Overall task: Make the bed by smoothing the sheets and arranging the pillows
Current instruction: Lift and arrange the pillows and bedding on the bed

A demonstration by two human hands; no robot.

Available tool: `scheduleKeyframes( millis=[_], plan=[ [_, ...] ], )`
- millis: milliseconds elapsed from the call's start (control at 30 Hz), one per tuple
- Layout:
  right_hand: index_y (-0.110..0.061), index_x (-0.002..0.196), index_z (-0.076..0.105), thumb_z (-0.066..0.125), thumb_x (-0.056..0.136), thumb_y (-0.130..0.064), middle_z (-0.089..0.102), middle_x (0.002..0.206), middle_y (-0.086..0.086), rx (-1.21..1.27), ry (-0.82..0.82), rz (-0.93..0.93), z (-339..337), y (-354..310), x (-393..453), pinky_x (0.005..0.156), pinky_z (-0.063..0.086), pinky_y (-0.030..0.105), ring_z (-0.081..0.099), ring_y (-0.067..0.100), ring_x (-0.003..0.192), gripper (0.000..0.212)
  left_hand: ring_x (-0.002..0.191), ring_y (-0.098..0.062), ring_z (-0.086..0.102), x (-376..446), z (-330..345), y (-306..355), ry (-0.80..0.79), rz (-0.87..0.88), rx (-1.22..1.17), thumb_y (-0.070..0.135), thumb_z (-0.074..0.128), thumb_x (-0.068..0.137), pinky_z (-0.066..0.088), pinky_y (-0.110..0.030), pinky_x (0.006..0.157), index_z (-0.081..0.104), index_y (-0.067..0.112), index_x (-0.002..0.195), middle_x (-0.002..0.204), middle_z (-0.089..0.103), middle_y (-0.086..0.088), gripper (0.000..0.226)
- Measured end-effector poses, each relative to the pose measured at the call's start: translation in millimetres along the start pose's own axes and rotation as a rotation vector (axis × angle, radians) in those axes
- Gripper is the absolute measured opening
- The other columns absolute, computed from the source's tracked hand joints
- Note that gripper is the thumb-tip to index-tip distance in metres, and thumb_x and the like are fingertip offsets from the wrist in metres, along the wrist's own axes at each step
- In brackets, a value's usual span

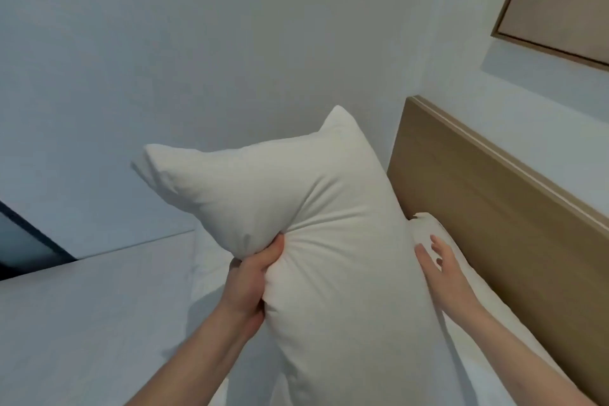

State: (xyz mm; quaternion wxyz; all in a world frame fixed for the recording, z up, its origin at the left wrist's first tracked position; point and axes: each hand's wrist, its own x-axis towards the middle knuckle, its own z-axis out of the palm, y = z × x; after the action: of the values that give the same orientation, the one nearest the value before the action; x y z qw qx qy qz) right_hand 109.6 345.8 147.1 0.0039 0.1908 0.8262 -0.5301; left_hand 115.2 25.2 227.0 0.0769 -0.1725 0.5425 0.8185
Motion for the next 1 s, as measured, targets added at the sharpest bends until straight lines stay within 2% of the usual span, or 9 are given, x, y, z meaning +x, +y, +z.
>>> scheduleKeyframes(
  millis=[67, 200, 300, 400, 533, 633, 733, 867, 1000],
  plan=[
    [-0.036, 0.157, 0.027, 0.044, 0.086, -0.083, 0.046, 0.145, -0.017, 0.026, -0.184, 0.155, 30.1, 15.6, -1.0, 0.112, 0.033, 0.036, 0.044, 0.015, 0.137, 0.087, 0.122, -0.025, 0.066, 0.5, -27.9, 20.3, -0.025, -0.024, -0.082, 0.028, 0.078, 0.082, 0.045, -0.046, 0.110, 0.069, 0.010, 0.129, 0.130, 0.070, -0.008, 0.051],
    [-0.044, 0.143, 0.049, 0.033, 0.082, -0.090, 0.054, 0.140, -0.023, -0.016, -0.459, 0.219, 108.7, 24.3, 2.6, 0.115, 0.031, 0.031, 0.048, 0.008, 0.135, 0.078, 0.121, -0.028, 0.066, -0.9, -88.8, 56.8, 0.037, -0.016, -0.176, 0.028, 0.062, 0.094, 0.047, -0.046, 0.106, 0.067, 0.008, 0.131, 0.129, 0.070, -0.010, 0.042],
    [-0.044, 0.133, 0.057, 0.034, 0.088, -0.084, 0.061, 0.128, -0.022, -0.076, -0.523, 0.180, 172.2, -1.9, -11.9, 0.103, 0.037, 0.027, 0.055, 0.004, 0.118, 0.063, 0.117, -0.030, 0.068, 3.9, -147.6, 68.5, 0.129, -0.015, -0.203, 0.030, 0.064, 0.092, 0.049, -0.047, 0.102, 0.068, 0.010, 0.129, 0.127, 0.071, -0.010, 0.043],
    [-0.041, 0.103, 0.063, 0.037, 0.094, -0.076, 0.067, 0.101, -0.022, -0.191, -0.551, 0.124, 218.5, -16.3, -26.7, 0.085, 0.044, 0.025, 0.062, 0.001, 0.096, 0.044, 0.117, -0.032, 0.068, 11.1, -209.5, 63.5, 0.169, -0.081, -0.193, 0.035, 0.065, 0.092, 0.048, -0.049, 0.104, 0.069, 0.010, 0.129, 0.127, 0.071, -0.012, 0.044],
    [-0.029, 0.062, 0.044, 0.050, 0.102, -0.047, 0.051, 0.059, -0.013, -0.391, -0.455, -0.046, 258.6, -8.8, -37.3, 0.063, 0.037, 0.028, 0.048, 0.008, 0.063, 0.045, 0.118, -0.029, 0.068, 19.3, -266.5, 37.7, 0.186, -0.217, -0.114, 0.041, 0.068, 0.093, 0.046, -0.048, 0.109, 0.067, 0.013, 0.130, 0.126, 0.072, -0.011, 0.046],
    [-0.024, 0.060, 0.045, 0.046, 0.105, -0.039, 0.052, 0.057, -0.009, -0.336, -0.301, -0.079, 280.9, -14.7, -51.1, 0.062, 0.039, 0.032, 0.049, 0.012, 0.061, 0.047, 0.114, -0.027, 0.070, 30.0, -299.6, 21.9, 0.194, -0.244, -0.015, 0.039, 0.086, 0.077, 0.049, -0.048, 0.107, 0.062, 0.014, 0.137, 0.125, 0.073, -0.007, 0.070],
    [-0.019, 0.064, 0.032, 0.050, 0.104, -0.031, 0.032, 0.057, -0.007, -0.077, -0.041, -0.116, 287.6, -41.8, -68.8, 0.058, 0.027, 0.035, 0.033, 0.012, 0.055, 0.046, 0.109, -0.026, 0.072, 48.1, -327.1, 22.3, 0.230, -0.173, 0.035, 0.039, 0.097, 0.054, 0.050, -0.050, 0.105, 0.062, 0.011, 0.135, 0.122, 0.074, -0.005, 0.093],
    [-0.012, 0.069, 0.028, 0.050, 0.105, -0.028, 0.028, 0.065, 0.000, 0.110, 0.163, -0.155, 262.1, -85.7, -101.3, 0.059, 0.025, 0.032, 0.030, 0.014, 0.060, 0.046, 0.112, -0.022, 0.070, 50.2, -308.3, 58.9, 0.146, -0.065, 0.037, 0.020, 0.084, 0.080, 0.050, -0.044, 0.105, 0.063, 0.011, 0.133, 0.125, 0.073, -0.003, 0.058],
    [-0.011, 0.069, 0.025, 0.051, 0.102, -0.029, 0.025, 0.065, 0.001, 0.045, 0.295, -0.167, 213.4, -122.5, -119.4, 0.059, 0.021, 0.033, 0.025, 0.015, 0.059, 0.046, 0.108, -0.019, 0.072, 64.8, -265.3, 89.5, 0.010, 0.054, 0.048, 0.012, 0.076, 0.089, 0.054, -0.038, 0.097, 0.067, 0.009, 0.125, 0.118, 0.075, -0.002, 0.037]
  ],
)
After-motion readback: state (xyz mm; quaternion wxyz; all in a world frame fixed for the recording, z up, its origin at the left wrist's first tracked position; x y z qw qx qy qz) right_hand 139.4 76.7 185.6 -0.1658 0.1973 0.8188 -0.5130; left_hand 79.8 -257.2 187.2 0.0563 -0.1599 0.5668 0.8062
